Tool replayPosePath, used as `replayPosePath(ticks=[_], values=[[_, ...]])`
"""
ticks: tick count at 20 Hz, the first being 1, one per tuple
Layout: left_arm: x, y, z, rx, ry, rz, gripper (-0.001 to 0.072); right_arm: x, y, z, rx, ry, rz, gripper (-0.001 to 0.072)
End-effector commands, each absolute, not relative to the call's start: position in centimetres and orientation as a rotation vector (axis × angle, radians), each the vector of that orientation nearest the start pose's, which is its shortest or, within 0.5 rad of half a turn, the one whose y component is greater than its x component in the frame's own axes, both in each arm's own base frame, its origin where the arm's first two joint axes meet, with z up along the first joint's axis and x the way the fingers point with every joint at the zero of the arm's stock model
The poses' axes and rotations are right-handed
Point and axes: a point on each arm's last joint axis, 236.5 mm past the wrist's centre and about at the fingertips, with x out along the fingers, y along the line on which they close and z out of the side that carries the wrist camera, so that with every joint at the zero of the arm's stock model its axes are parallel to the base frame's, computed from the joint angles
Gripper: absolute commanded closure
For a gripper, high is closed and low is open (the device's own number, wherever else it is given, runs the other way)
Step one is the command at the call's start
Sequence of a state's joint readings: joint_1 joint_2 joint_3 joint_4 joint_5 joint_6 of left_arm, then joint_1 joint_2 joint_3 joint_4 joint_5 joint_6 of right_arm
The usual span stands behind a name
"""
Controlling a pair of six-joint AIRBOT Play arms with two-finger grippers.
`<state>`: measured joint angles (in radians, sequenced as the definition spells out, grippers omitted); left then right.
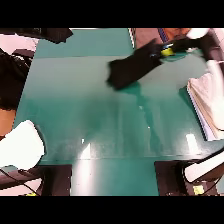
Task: Fold the shirts.
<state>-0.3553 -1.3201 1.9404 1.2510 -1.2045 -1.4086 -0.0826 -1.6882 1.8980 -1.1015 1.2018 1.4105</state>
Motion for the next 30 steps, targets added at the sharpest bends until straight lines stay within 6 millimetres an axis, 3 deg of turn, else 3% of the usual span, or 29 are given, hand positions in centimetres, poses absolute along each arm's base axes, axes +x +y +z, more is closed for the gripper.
replayPosePath(ticks=[1,4,6,8,10,12,17,20,22,25,30], values=[[40.4,-23.8,31.8,0.055,0.554,-0.678,0.0686,50.4,-8.5,15.0,0.299,0.891,0.023,0.0693],[40.8,-23.9,32.4,0.017,0.536,-0.665,0.0686,46.7,-16.9,15.5,0.389,0.820,-0.169,0.0693],[40.9,-23.9,32.6,0.012,0.527,-0.663,0.0686,44.7,-20.4,15.7,0.427,0.776,-0.260,0.0693],[41.0,-23.9,32.7,-0.002,0.525,-0.659,0.0686,43.3,-22.3,15.9,0.442,0.747,-0.311,0.0693],[41.1,-23.9,32.8,-0.007,0.523,-0.657,0.0686,43.0,-23.3,17.0,0.436,0.699,-0.338,0.0693],[41.1,-23.9,32.8,-0.012,0.525,-0.656,0.0686,43.5,-23.6,19.4,0.410,0.633,-0.344,0.0693],[41.0,-23.9,32.6,-0.011,0.531,-0.657,0.0686,44.1,-23.3,28.1,0.317,0.471,-0.330,0.0693],[40.8,-23.9,32.4,-0.006,0.545,-0.659,0.0686,43.3,-23.0,30.1,0.297,0.462,-0.326,0.0693],[40.6,-23.9,32.0,-0.001,0.561,-0.662,0.0686,42.3,-23.0,29.1,0.295,0.522,-0.334,0.0693],[40.2,-23.8,31.5,0.008,0.585,-0.665,0.0685,39.9,-24.1,25.6,0.280,0.659,-0.415,0.0693],[39.8,-23.7,30.9,0.025,0.615,-0.671,0.0685,32.8,-24.3,19.2,0.234,0.850,-0.563,0.0693]])
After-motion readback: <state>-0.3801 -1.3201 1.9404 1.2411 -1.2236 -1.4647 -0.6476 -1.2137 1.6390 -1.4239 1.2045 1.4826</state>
